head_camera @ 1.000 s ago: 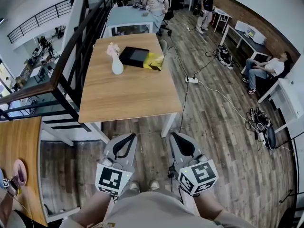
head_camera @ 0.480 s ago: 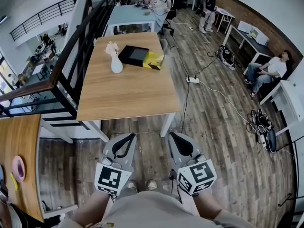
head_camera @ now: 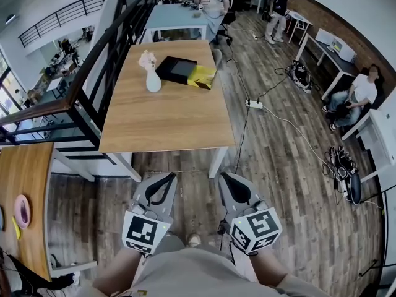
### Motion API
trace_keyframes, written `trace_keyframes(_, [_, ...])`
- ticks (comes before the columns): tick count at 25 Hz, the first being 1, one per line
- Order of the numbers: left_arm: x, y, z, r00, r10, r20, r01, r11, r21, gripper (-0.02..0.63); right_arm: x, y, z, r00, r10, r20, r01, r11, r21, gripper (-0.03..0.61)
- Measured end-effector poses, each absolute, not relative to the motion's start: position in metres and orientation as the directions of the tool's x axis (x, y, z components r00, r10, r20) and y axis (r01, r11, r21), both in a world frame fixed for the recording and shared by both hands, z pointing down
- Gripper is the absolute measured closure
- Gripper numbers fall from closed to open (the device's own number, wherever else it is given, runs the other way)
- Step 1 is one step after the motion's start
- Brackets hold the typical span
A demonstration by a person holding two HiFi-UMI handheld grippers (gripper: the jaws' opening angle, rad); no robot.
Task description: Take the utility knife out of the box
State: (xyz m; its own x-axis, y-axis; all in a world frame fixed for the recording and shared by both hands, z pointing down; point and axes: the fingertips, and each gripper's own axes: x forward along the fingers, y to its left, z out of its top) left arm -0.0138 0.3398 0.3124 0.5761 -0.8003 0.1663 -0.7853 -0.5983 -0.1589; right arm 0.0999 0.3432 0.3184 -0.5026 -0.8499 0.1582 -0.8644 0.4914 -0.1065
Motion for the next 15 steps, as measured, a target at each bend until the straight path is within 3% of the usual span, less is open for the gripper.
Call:
trace_keyframes(7, [-0.015,0.333,0.321,0.569,-0.803,0.179,-0.790,-0.594,-0.152,0.611,0.104,0.334,0.324,-0.526,-0.839,0.139,-0.847,0.504,-0.168,0.578])
trace_keyframes(15, [-0.015,0.311,0.328,0.587,-0.792,0.171,-0.784,-0.608,-0.125,0.612,0.105,0.311,0.326,-0.505,-0.852,0.138,-0.862,0.492,-0.121,0.578])
